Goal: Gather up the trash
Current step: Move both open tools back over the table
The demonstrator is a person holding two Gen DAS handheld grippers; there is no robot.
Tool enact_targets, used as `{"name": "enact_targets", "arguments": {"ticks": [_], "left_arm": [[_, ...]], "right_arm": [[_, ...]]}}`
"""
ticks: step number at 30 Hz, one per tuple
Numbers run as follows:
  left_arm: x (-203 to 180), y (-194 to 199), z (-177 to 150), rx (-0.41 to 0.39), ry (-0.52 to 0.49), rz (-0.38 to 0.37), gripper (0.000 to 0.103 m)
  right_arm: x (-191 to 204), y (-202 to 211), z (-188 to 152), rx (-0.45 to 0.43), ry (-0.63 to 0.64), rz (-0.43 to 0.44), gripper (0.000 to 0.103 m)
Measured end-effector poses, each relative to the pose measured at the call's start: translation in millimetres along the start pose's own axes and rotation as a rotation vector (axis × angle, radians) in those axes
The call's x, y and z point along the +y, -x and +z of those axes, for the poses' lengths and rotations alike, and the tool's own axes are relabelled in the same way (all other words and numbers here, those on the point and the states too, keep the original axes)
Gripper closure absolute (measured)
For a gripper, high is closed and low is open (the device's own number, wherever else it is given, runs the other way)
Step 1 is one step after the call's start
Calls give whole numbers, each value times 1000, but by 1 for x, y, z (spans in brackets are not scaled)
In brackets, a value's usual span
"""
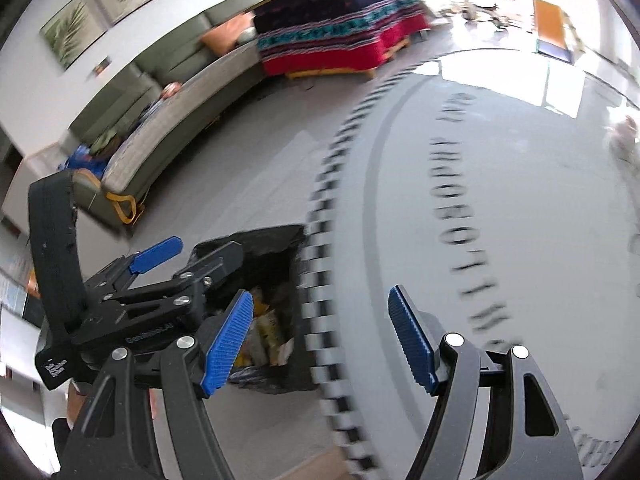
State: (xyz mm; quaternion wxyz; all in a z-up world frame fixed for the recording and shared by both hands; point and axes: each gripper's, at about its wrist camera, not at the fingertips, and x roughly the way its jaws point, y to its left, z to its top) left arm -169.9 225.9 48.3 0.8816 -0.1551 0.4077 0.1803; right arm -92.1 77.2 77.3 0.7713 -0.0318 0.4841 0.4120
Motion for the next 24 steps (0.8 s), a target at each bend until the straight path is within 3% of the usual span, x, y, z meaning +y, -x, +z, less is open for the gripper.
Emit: {"name": "enact_targets", "arguments": {"ticks": [16,24], "left_arm": [[-160,-40,67,-7,-237,-131,6],[-236,-66,84,10,-344,-202,6]], "right_arm": [[-165,78,16,-127,-211,-202,31],[-236,101,11,-160,-310,-254,31]]}}
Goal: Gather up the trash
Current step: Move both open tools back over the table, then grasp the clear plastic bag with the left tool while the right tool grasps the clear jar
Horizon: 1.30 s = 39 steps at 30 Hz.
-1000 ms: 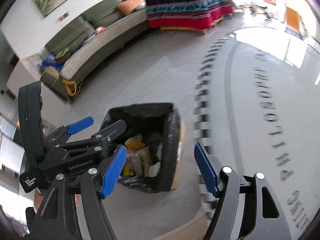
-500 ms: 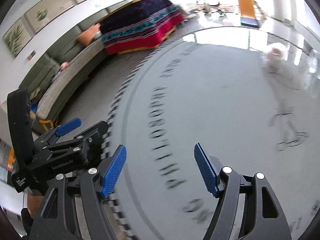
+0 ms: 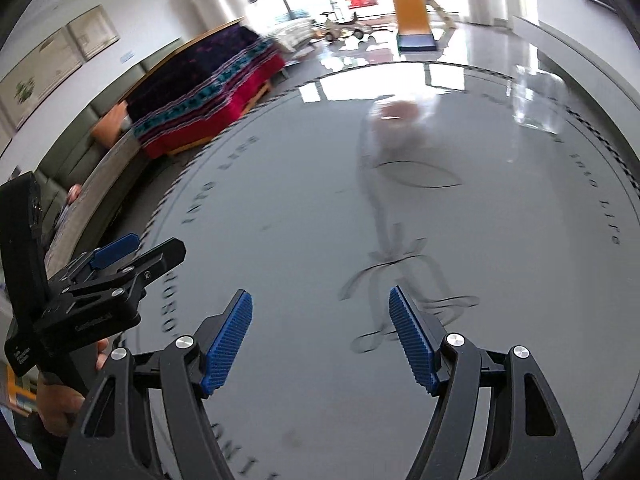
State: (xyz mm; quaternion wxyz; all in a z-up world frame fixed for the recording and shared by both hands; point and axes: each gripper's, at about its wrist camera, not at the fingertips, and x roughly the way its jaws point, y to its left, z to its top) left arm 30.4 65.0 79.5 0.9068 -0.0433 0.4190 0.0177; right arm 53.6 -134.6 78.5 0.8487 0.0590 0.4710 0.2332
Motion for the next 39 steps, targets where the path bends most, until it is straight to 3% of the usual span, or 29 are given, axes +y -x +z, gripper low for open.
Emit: {"name": "enact_targets", "arguments": {"ticks": [9,13,21,30,31,33,35,39], "left_arm": [[-53,-47,35,27,-88,-41,6],[-77,-71,54,25,-115,-36,6],[-122,-129,98,23,-170,-25,6],[-145,-178,128,46,-181,-55,6],[-147,-183,130,53,-187,-56,9],[-151,-192,132,61,-205,-51,25],[-150,-201,133,84,-200,-60,53],[-149,-204,133,64,-206,-66,54]], "right_arm": [[-67,-1,25,-28,-91,-76,31],[-99,-1,39,-48,-143,-106,24],[-140,-3,62,-76,-180,-166,24],[-183,-11,114,-129,-218,-248,19],[-186,-13,122,-136,-217,-263,19],[-192,-17,134,-143,-211,-285,18],[-196,-24,148,-144,-196,-309,17],[-202,-41,168,-145,-163,-374,17]]}}
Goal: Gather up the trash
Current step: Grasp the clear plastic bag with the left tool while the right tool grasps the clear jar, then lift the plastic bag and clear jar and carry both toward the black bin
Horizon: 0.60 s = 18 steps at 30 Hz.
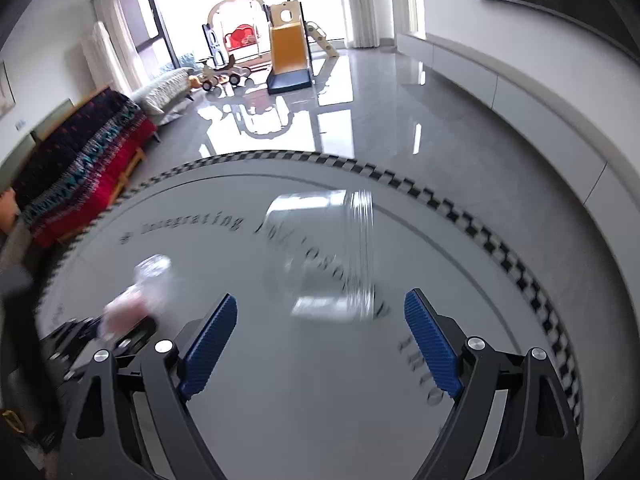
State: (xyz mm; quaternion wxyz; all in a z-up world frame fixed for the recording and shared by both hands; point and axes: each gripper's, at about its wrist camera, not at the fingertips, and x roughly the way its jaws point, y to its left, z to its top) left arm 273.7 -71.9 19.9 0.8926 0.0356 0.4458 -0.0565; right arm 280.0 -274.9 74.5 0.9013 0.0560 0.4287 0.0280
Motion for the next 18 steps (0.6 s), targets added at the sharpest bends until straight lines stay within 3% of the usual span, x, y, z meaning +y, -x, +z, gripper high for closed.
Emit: {"name": "enact_targets", "arguments": {"ticks": [4,10,12,13,14,18], "left_arm": [[-5,0,0,2,-27,9,55],[-8,0,-2,1,-23,3,54],[-9,0,-2,-1,-25,2,54],[-8,1,-3,-1,-25,2,54],[-8,0,-2,-2,-24,1,54],[-7,2,-3,-6,-14,-9,54]], "right_arm": [[2,-23,13,0,15,-69,17],[3,-38,17,6,32,-104,17],[2,-41,16,13,39,-105,22],[5,-42,15,19,39,-96,36],[5,-43,15,33,38,-84,42],[2,-42,10,43,30,-70,42]]}}
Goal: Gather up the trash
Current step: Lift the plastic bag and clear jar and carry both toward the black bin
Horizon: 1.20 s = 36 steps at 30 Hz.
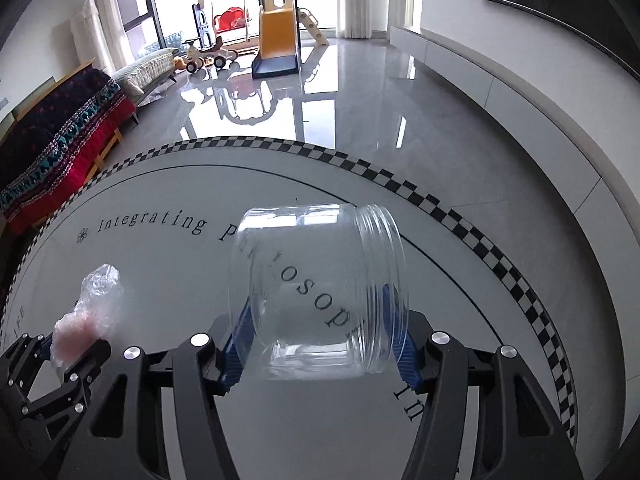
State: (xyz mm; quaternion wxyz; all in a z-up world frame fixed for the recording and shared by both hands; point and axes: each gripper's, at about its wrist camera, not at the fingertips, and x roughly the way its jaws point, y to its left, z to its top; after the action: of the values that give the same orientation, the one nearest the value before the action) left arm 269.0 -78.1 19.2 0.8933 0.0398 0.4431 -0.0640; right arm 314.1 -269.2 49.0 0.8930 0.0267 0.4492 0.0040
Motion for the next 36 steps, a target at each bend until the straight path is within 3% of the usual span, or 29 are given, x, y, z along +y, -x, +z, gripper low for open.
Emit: {"name": "enact_targets", "arguments": {"ticks": [13,36], "left_arm": [[17,36,-33,16,54,-55,55],[48,150,-126,-37,142,-92,55]], "right_arm": [[24,70,-38,-33,21,122,42],[86,199,-159,-36,128,307,42]]}}
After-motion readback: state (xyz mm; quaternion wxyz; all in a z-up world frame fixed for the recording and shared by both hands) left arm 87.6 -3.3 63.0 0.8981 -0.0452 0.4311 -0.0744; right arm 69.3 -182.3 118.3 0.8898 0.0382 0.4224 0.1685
